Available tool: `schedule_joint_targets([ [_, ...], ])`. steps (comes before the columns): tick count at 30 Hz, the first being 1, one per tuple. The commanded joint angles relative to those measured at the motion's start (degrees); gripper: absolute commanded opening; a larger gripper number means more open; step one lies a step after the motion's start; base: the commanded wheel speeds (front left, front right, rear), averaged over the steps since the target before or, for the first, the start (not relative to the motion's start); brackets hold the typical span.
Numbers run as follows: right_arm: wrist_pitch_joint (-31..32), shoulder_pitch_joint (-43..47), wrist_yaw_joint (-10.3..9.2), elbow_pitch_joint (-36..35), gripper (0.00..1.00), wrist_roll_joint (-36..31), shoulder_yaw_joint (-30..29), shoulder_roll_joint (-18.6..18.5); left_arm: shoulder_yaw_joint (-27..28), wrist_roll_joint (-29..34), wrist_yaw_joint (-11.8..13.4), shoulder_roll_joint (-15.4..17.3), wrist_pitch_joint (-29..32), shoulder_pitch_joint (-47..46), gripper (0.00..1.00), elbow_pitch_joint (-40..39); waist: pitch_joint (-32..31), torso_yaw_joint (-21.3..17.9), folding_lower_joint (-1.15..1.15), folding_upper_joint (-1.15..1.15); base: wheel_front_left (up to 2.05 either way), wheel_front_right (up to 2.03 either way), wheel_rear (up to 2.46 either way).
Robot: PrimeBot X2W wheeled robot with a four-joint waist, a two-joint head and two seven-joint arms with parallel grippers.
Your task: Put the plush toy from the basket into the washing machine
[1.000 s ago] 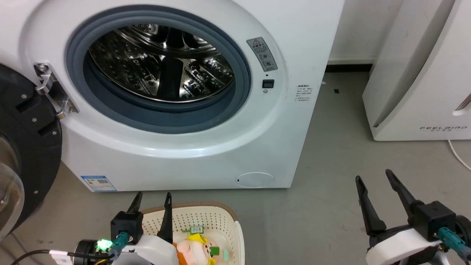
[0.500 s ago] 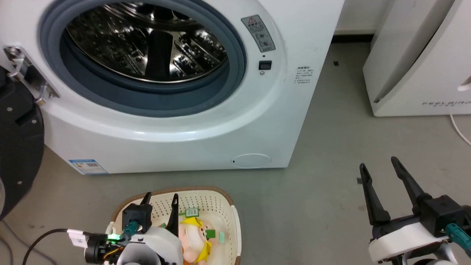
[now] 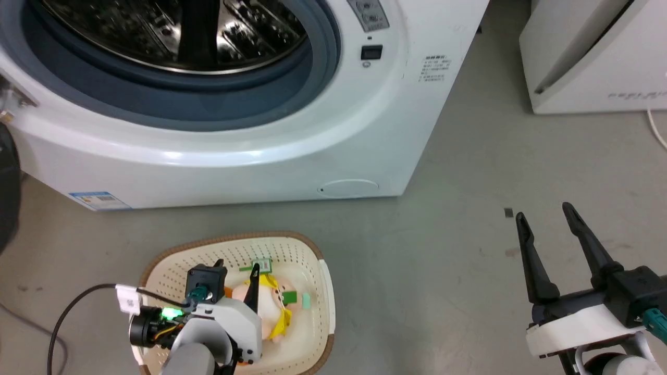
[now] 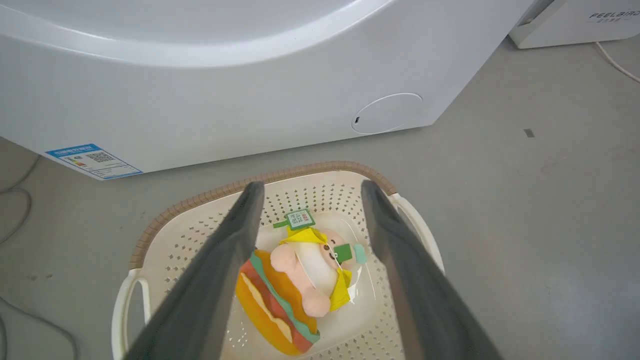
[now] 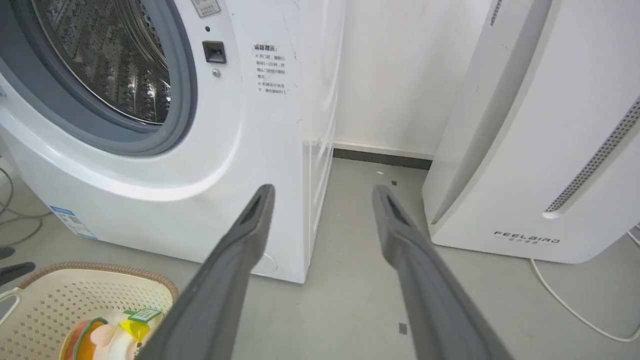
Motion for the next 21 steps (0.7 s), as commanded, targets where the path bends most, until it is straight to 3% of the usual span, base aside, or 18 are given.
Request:
schedule_joint_targets([
  [1, -0.7, -1.2, -0.03, -0.6, 1.0, -0.4, -0.1, 0.0, -0.6, -0.4, -0.3, 0.5, -0.7, -2.4, 1.0, 2.5, 2.4, -0.5, -0.01, 0.0, 0.0, 0.0, 0.0],
  [21, -3.0, -3.6, -0.04, -2.9, 1.0, 0.5, -1.4, 0.0, -5.6, 0.4, -0.3, 4.8, 2.9, -13.8, 1.0, 16.1, 16.0, -3.5, -0.01, 0.0, 0.0, 0.0, 0.0],
])
